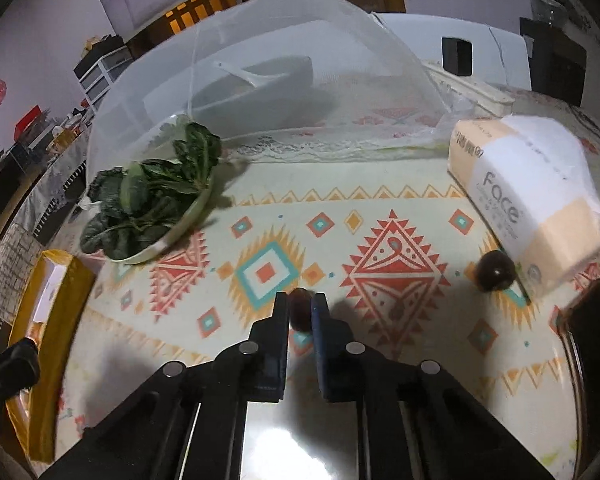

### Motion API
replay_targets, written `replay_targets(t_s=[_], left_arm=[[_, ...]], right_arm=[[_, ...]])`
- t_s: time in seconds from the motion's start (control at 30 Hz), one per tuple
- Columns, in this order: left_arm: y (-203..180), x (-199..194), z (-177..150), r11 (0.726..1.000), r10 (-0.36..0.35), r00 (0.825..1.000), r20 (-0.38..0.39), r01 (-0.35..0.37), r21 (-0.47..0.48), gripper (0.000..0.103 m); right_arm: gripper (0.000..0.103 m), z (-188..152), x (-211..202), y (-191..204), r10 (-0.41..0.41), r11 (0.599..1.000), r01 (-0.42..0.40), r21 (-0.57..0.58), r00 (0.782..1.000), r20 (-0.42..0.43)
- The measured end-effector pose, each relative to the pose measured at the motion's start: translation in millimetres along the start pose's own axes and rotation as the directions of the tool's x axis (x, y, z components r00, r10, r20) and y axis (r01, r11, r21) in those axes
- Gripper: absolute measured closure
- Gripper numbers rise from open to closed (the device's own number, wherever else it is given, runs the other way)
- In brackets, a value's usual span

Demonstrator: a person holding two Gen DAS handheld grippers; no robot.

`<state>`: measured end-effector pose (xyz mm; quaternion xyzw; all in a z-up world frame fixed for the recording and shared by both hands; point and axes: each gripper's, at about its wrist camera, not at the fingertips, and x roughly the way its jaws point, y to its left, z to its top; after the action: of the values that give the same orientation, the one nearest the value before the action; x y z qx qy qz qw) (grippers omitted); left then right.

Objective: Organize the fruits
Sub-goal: 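Carry the red date and dark plum into the tray and open both tools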

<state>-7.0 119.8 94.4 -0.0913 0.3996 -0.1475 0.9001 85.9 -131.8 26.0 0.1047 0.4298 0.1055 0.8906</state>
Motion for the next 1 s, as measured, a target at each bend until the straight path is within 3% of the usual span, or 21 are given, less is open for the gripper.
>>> replay_targets(t_s=[0.23,0.3,0.33,0.47,0.53,0.57,0.67,0.83,1.0], left_arm=[[79,-70,-22,0.99,0.058,0.995,0.081,-0.047,-0.133,0.077],[97,-78,-27,0.985,0.074,0.993,0.088,-0.059,-0.16,0.077],[106,-83,-29,0.982,0.09,0.992,0.09,-0.074,-0.174,0.077],[140,-96,-38,0.966,0.147,0.985,0.089,-0.124,-0.226,0.077],[157,-100,-41,0.957,0.165,0.982,0.086,-0.139,-0.256,0.077],[163,-101,-42,0.953,0.169,0.982,0.085,-0.141,-0.267,0.077],[180,-104,-47,0.943,0.176,0.981,0.084,-0.143,-0.299,0.077],[195,-105,-54,0.936,0.179,0.981,0.081,-0.144,-0.322,0.077],[207,-103,-57,0.925,0.179,0.981,0.068,-0.145,-0.352,0.077]], right_arm=[[0.088,-3,-10,8,-0.017,1.0,0.017,-0.005,1.0,-0.012],[0.073,-3,1,9,-0.048,0.999,0.048,-0.007,0.999,-0.025],[0.071,-4,5,10,-0.061,0.998,0.061,-0.011,0.998,-0.028],[0.07,-4,28,15,-0.129,0.991,0.127,-0.028,0.99,-0.056],[0.076,-5,31,17,-0.172,0.985,0.17,-0.035,0.984,-0.045],[0.084,-5,31,18,-0.174,0.984,0.173,-0.031,0.983,-0.051],[0.084,-5,20,21,-0.183,0.983,0.182,-0.031,0.983,-0.023],[0.084,-4,-14,42,-0.099,0.995,0.1,-0.025,0.995,0.029],[0.084,-6,-36,112,0.105,0.99,-0.103,-0.101,0.994,0.011]])
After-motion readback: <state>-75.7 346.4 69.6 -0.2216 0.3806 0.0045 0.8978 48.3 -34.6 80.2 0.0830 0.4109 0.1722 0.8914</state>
